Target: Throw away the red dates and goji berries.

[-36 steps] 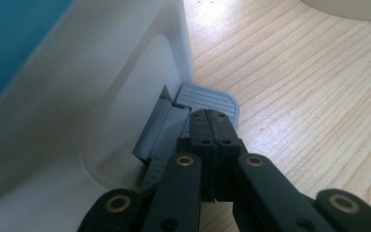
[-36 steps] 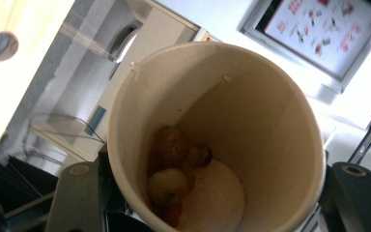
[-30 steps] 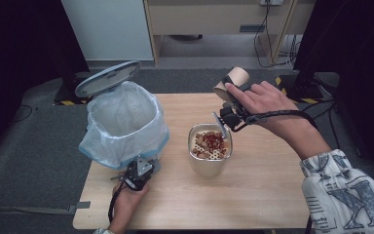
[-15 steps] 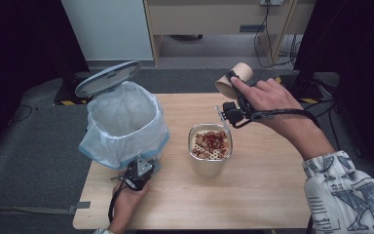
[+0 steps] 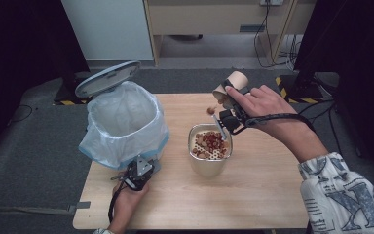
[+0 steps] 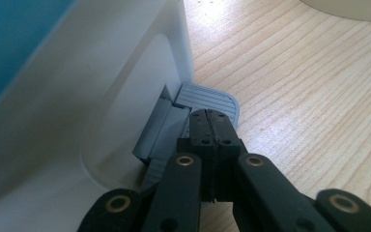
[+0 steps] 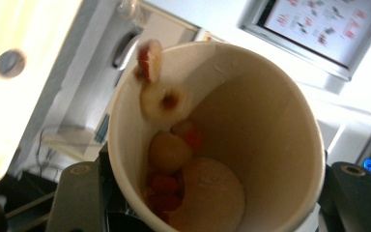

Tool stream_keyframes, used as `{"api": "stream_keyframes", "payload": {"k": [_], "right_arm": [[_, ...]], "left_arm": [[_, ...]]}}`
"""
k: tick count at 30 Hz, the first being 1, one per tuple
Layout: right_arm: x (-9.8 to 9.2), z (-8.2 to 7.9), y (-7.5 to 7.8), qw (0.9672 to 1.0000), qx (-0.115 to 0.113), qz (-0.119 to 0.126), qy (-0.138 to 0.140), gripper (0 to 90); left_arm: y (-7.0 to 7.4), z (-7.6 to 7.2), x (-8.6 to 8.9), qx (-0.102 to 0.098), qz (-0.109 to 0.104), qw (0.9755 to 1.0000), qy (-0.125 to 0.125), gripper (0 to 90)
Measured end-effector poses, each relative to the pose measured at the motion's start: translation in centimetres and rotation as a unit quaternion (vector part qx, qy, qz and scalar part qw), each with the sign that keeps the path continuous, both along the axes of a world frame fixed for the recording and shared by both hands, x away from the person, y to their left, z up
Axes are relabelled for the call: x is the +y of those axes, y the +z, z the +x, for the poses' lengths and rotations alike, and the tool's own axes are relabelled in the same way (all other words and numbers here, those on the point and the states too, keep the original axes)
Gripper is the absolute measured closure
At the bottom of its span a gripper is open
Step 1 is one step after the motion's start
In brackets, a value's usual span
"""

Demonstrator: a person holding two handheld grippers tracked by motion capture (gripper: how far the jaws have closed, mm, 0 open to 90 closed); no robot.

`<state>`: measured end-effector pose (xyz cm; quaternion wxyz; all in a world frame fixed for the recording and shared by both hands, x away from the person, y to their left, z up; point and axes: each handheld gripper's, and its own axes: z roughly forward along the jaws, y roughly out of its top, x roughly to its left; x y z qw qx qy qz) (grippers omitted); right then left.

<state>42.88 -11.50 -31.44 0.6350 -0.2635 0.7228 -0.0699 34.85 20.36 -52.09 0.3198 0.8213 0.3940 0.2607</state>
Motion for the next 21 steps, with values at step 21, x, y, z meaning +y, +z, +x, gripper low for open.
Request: {"api": "stream_keyframes", "payload": {"k": [21], "right_arm": [[-0.54, 0.20, -0.77, 0.9999, 0.011, -0.002, -0.004, 35.7]], "left_arm": [[0.00, 0.00, 0.00, 0.000, 0.000, 1.0000, 0.000, 89.3]]}}
